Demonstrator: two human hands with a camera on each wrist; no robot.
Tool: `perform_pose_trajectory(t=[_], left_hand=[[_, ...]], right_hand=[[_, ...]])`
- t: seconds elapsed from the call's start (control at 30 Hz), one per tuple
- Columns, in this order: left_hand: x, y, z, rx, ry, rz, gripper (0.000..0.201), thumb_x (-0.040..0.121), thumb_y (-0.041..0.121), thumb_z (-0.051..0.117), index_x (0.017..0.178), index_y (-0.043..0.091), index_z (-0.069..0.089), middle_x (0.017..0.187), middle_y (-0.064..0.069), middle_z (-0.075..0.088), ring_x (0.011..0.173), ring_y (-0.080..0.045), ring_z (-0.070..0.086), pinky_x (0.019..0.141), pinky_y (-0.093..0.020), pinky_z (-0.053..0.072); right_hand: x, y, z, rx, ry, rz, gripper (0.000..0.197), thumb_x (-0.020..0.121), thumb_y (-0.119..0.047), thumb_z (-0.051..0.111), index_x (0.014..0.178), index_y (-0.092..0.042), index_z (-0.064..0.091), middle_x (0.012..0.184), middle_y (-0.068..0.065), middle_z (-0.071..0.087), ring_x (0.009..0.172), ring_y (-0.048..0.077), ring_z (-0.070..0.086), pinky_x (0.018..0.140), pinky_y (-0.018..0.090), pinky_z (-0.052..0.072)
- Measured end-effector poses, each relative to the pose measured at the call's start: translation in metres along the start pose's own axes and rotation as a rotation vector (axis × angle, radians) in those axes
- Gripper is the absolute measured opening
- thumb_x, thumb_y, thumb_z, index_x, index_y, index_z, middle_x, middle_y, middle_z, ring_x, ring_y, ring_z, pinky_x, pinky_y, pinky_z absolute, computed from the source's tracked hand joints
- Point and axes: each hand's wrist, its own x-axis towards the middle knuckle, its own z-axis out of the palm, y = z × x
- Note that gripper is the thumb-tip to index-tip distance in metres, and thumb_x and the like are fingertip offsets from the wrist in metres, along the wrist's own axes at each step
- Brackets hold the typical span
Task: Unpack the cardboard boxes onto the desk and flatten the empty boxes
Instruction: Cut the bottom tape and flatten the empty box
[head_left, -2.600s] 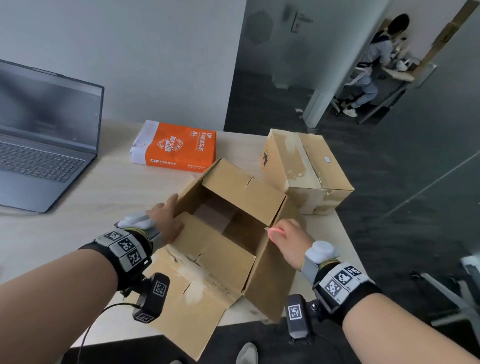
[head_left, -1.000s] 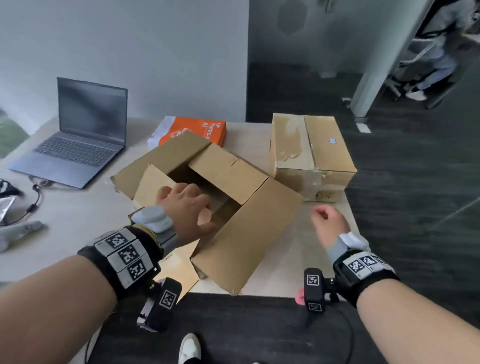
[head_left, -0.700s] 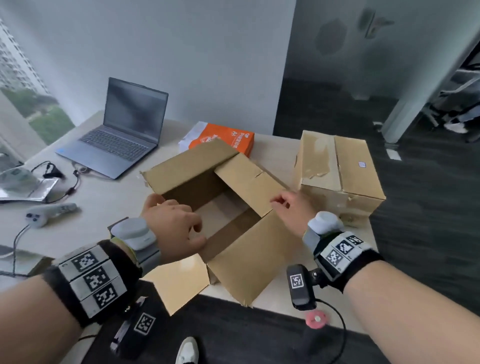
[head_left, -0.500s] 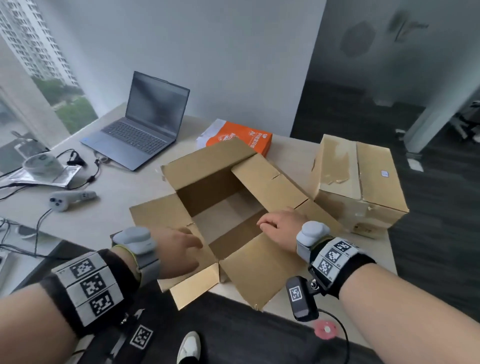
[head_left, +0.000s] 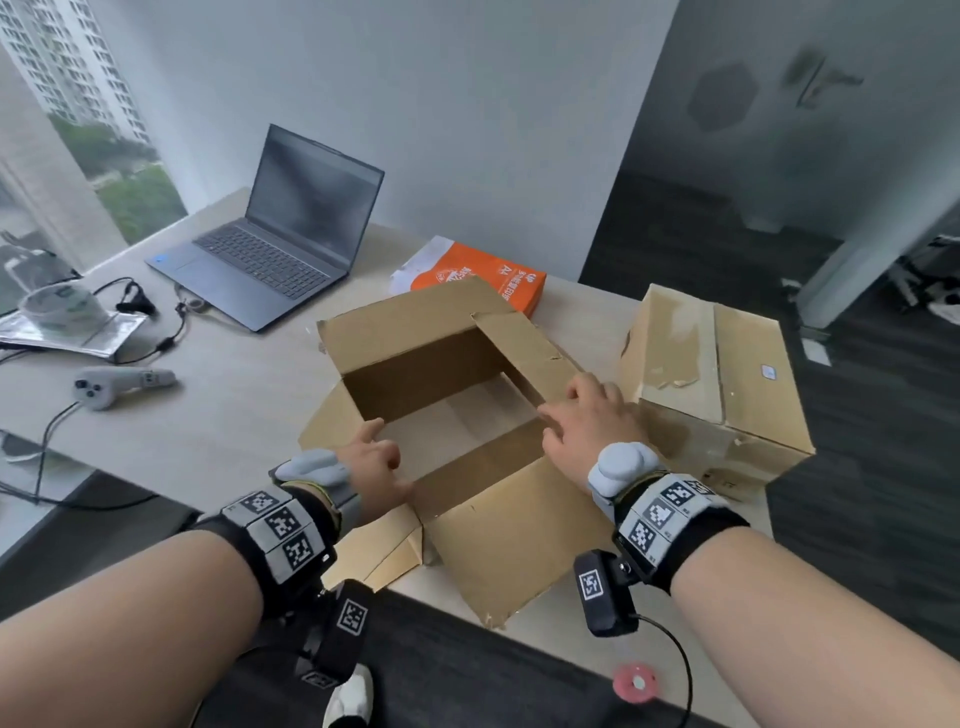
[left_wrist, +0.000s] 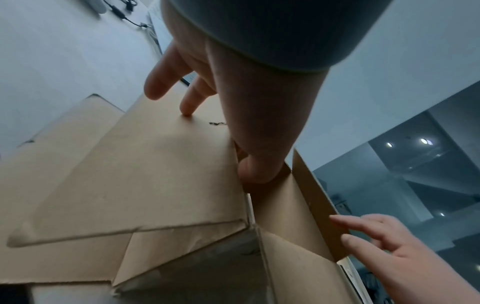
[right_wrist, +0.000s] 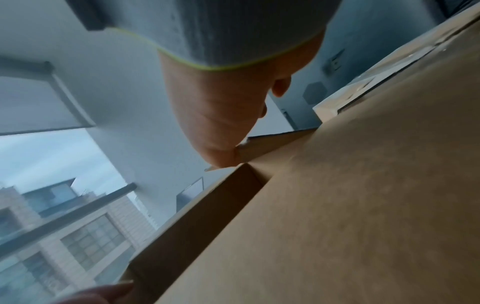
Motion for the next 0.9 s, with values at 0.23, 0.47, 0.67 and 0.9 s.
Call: perform_pose_trajectory(t=[0.23,0.47,0.67,0.9], left_hand=[[0.016,-0.021,0.006,-0.099,0.091,-0.095,0.073,0.081,0.050,0.071,0.145,0.036,0.040,0.171,0.004,0.000,0.139,-0.028,0.047,0.109,-0.042,0.045],[0.034,-0.061,-0.004,-0.377,0.089,-0.250,0.106,0.075,0.026,0.073,0.160,0.039,0.010,0.169,-0.004,0.011,0.151,-0.031,0.027,0.119,-0.050,0.034],[0.053,-0.085,-0.017,-0.395,0.119,-0.233,0.099,0.078,0.038,0.072,0.158,0.038,0.015,0.163,-0.008,0.025,0.140,-0.035,0.041,0.112,-0.052,0.042],[0.091,-0.105,-0.047,-0.180,0.146,-0.209,0.096,0.085,0.059,0.065,0.160,0.021,0.018,0.166,-0.009,0.025,0.150,-0.033,0.026,0.121,-0.047,0.026]], right_hand=[[0.020,0.018,-0.015,0.459,0.205,0.239,0.050,0.092,-0.013,0.052,0.137,-0.031,0.042,0.134,0.006,0.054,0.104,0.033,0.060,0.082,0.043,0.053],[0.039,0.042,0.002,0.904,0.162,0.732,0.051,0.095,-0.020,0.044,0.145,-0.024,0.037,0.095,0.017,0.073,0.073,0.034,0.067,0.075,0.044,0.057],[0.040,0.041,0.011,0.579,0.117,0.864,0.091,0.085,-0.025,0.064,0.157,-0.038,0.009,0.156,0.003,0.026,0.131,0.037,0.040,0.105,0.049,0.037],[0.074,0.016,0.030,0.450,-0.332,0.545,0.077,0.093,-0.067,0.048,0.155,-0.023,0.033,0.161,0.007,0.035,0.143,0.033,0.038,0.115,0.046,0.032]])
